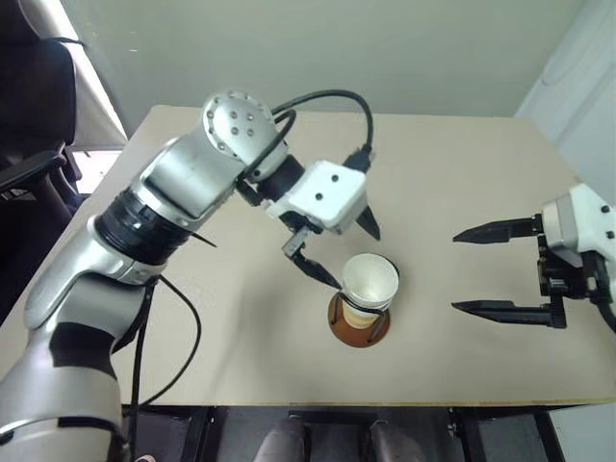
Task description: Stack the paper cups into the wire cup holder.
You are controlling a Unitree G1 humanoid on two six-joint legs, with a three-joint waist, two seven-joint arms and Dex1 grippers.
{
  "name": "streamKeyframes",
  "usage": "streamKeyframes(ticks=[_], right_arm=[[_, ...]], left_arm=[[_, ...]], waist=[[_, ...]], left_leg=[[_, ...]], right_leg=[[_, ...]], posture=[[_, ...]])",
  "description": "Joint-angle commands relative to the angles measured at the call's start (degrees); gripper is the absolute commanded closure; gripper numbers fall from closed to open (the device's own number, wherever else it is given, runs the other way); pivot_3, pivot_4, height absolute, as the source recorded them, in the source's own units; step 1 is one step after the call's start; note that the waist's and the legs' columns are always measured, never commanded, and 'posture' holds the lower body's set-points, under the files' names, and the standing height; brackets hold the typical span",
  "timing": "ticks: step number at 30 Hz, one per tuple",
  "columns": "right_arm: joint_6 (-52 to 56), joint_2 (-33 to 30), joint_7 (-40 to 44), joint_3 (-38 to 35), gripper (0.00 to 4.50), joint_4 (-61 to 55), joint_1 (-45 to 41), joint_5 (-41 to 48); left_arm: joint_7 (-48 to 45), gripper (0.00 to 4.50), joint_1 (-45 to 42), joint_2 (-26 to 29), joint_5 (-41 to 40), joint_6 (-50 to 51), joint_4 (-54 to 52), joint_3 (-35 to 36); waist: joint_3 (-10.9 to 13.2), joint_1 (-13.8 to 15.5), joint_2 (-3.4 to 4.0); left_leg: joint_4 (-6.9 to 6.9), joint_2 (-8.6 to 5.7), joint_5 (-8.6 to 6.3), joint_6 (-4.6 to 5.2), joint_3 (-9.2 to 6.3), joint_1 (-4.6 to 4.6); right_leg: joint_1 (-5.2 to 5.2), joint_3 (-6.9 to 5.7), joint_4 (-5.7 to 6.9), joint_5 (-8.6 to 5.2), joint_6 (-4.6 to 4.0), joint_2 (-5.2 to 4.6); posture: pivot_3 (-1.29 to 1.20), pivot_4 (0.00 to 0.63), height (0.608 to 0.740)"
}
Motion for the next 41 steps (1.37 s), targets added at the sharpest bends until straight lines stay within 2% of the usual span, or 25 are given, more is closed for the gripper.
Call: streamKeyframes(ticks=[1,6,10,16,23,29,33,36,41], right_arm=[[-0.94,1.07,-2.05,0.22,0.07,1.05,-0.63,-0.84],[-2.09,5.69,-6.66,5.81,0.07,5.94,-2.63,-4.26],[-3.04,13.16,-13.26,10.91,0.07,17.02,-6.8,-9.28],[-4.59,23.23,-22.65,13.41,0.07,27.36,-11.49,-15.71],[-9.22,31.76,-33.92,11.18,0.07,37.77,-12.82,-22.67],[-18.67,35.45,-45.71,3.55,0.07,52.73,-16.55,-26.07],[-24.02,36.66,-52.32,-0.81,0.07,60.74,-19.91,-26.78],[-30.74,37.24,-53.04,-0.09,0.07,64.87,-20.02,-29.35],[-33.78,37.13,-55.82,0.67,0.07,71.88,-20.76,-32.58]], left_arm=[[2.09,0.03,1.63,0.39,1.03,2.97,0.44,6.25],[10.86,0.03,7.71,0.48,2.05,8.48,1.99,14.19],[23.14,0.03,15.34,-0.82,1.76,13.35,3.58,23.02],[39.17,0.03,27.51,-3.35,3.01,16.68,3.59,33.27],[58.14,0.03,37.05,-4.87,6.5,12.32,11.97,46.04],[74.27,0.03,42.56,-4.69,9.91,3.42,22.71,56.34],[79.05,0.03,45.37,-5.23,9.38,-0.21,27.39,60.58],[80.29,0.03,46.73,-5.72,9.43,-2.87,29.91,61.47],[79.81,0.03,47.11,-6.86,8.39,-4.02,30.28,61.51]], waist=[[0.0,-0.12,0.0],[0.0,-0.29,0.0],[0.0,-0.54,-0.01],[0.0,-0.74,0.01],[0.0,-0.71,0.01],[0.01,-0.3,0.02],[0.01,-0.16,0.03],[0.0,0.21,0.02],[0.01,0.57,0.02]], left_leg=[[0.01,0.0,0.0,0.0,0.0,0.0],[0.04,-0.01,0.0,0.0,0.0,0.07],[0.04,-0.01,0.03,0.0,0.02,0.21],[-0.05,-0.01,0.07,0.0,0.05,0.48],[-0.07,-0.02,0.08,-0.02,0.04,0.57],[-0.12,-0.07,0.1,-0.06,0.04,0.66],[-0.13,-0.1,0.1,-0.13,0.03,0.68],[-0.15,-0.1,0.09,-0.19,-0.01,0.72],[-0.15,-0.13,0.09,-0.26,-0.02,0.74]], right_leg=[[0.0,0.0,0.0,0.0,0.0,0.0],[0.08,0.0,-0.02,0.01,0.01,0.0],[0.17,0.0,0.03,0.01,0.01,0.0],[0.32,0.01,0.06,0.0,0.0,0.01],[0.37,0.01,0.04,0.0,-0.02,0.02],[0.43,0.03,0.06,-0.01,-0.07,0.01],[0.42,0.04,0.11,-0.01,-0.1,0.01],[0.45,-0.01,0.14,-0.01,-0.15,0.02],[0.46,0.0,0.19,0.02,-0.2,0.02]], posture=[[0.0,0.15,0.74],[0.0,0.15,0.74],[0.0,0.15,0.74],[0.0,0.15,0.74],[0.0,0.15,0.74],[0.0,0.15,0.74],[0.0,0.15,0.74],[0.0,0.15,0.74],[0.0,0.15,0.74]])
